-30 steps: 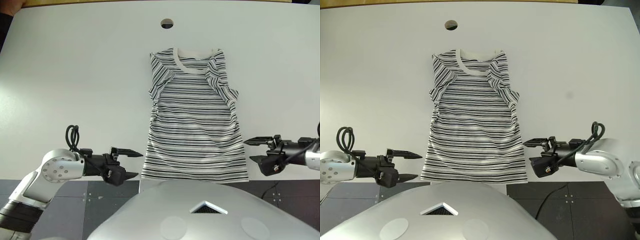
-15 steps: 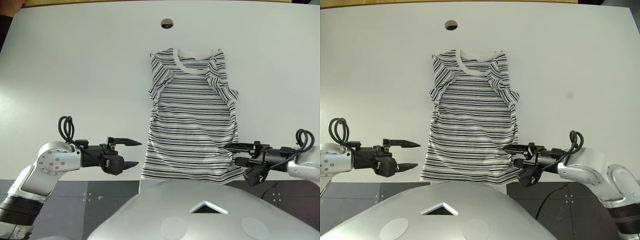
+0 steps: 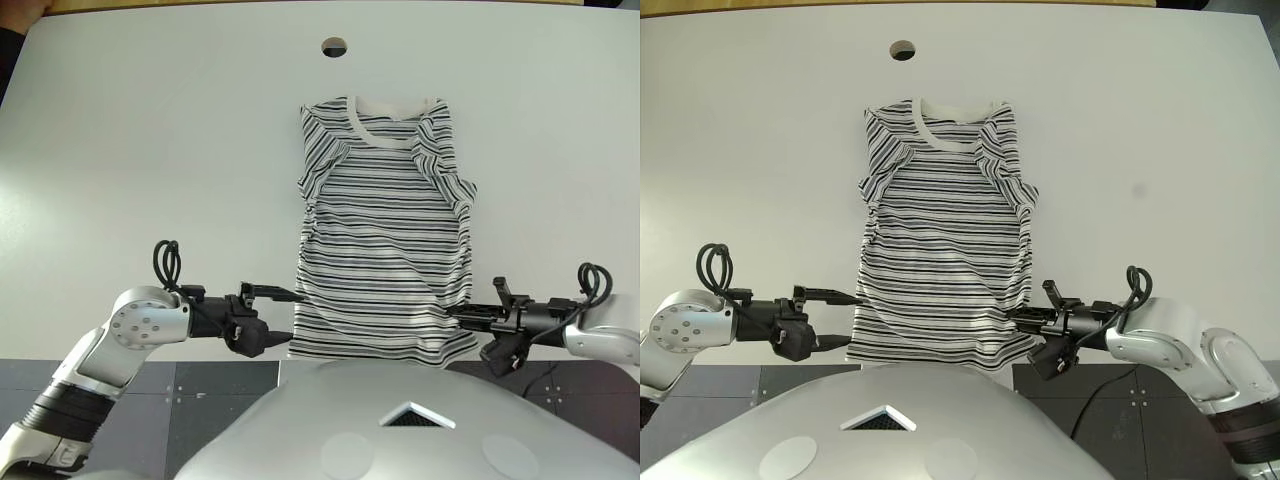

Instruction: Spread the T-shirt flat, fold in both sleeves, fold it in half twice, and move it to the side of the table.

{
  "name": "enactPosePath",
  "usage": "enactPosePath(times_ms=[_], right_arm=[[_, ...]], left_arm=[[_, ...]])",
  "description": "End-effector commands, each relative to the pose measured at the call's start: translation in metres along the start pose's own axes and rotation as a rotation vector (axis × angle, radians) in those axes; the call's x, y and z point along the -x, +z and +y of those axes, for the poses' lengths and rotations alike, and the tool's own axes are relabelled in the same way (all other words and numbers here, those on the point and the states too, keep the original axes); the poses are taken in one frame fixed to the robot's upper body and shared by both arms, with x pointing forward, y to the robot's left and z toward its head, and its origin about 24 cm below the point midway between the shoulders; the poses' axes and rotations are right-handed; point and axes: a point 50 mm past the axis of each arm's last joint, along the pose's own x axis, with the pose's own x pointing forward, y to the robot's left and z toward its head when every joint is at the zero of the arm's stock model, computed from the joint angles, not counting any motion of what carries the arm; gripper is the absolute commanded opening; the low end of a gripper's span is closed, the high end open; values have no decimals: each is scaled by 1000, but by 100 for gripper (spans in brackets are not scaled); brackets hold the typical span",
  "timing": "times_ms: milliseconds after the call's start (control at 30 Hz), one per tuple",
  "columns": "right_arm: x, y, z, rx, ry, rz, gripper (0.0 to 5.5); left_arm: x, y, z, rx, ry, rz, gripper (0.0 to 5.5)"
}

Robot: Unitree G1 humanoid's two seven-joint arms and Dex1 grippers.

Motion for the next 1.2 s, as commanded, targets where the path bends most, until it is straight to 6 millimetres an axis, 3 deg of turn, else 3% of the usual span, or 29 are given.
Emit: enactPosePath(times_ms=[33, 333, 533, 700, 800, 933, 1000, 1100, 1200], right_arm=[[2, -7, 1, -15, 9, 29, 10], [-2, -11, 7, -51, -15, 16, 10], [1, -3, 8, -191, -30, -45, 10], [19, 3, 1, -418, 26, -117, 10], [29, 7, -9, -513, 27, -171, 10], [38, 8, -32, -596, -84, -262, 10], [40, 5, -42, -624, -158, -278, 10], [39, -9, -55, -701, -270, -240, 10], [38, -20, -69, -746, -370, -219, 10]], left_arm=[[-4, -5, -3, 16, -32, 22, 294], [-12, -12, -6, 78, -76, 41, 128], [-9, -18, -19, 154, -158, 72, 12], [3, -25, -35, 295, -263, 108, 12], [12, -18, -36, 377, -274, 48, 12], [21, -5, -18, 452, -176, -81, 12], [22, -4, -2, 481, -62, -124, 12], [21, -16, 38, 538, 233, -110, 12], [21, -20, 62, 603, 375, -138, 12]])
